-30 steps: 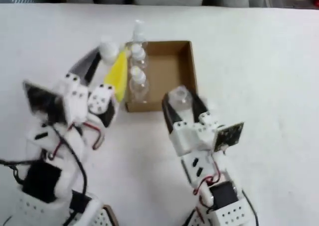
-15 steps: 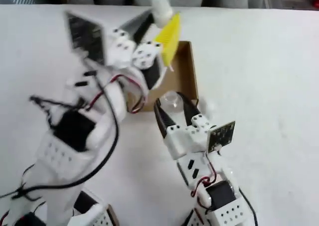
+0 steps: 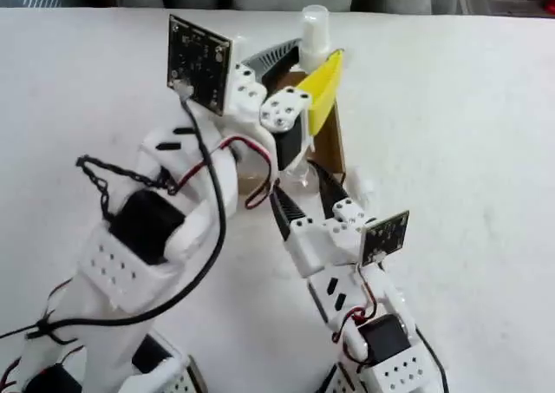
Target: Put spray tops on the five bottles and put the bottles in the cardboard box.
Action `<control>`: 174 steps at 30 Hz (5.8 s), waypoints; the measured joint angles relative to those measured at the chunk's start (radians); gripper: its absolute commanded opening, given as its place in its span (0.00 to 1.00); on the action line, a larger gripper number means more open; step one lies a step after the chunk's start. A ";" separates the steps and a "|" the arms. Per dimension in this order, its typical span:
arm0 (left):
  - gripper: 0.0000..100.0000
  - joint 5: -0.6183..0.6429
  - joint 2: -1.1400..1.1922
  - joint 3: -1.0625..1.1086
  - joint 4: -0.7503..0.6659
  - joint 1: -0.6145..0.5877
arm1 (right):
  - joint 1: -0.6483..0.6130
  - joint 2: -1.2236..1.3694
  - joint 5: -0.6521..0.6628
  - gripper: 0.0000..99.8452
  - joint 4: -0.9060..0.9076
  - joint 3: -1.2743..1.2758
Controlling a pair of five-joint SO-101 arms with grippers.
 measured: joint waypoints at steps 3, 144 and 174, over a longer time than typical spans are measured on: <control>0.02 0.000 -0.040 0.000 0.043 0.006 | 0.000 0.000 0.000 0.02 0.000 0.000; 0.02 -0.129 -1.071 1.507 -0.060 -0.503 | 0.230 1.028 0.040 0.02 -0.637 -0.512; 0.02 -0.130 -1.071 1.507 -0.058 -0.509 | 0.284 2.326 0.040 0.02 -1.025 -1.287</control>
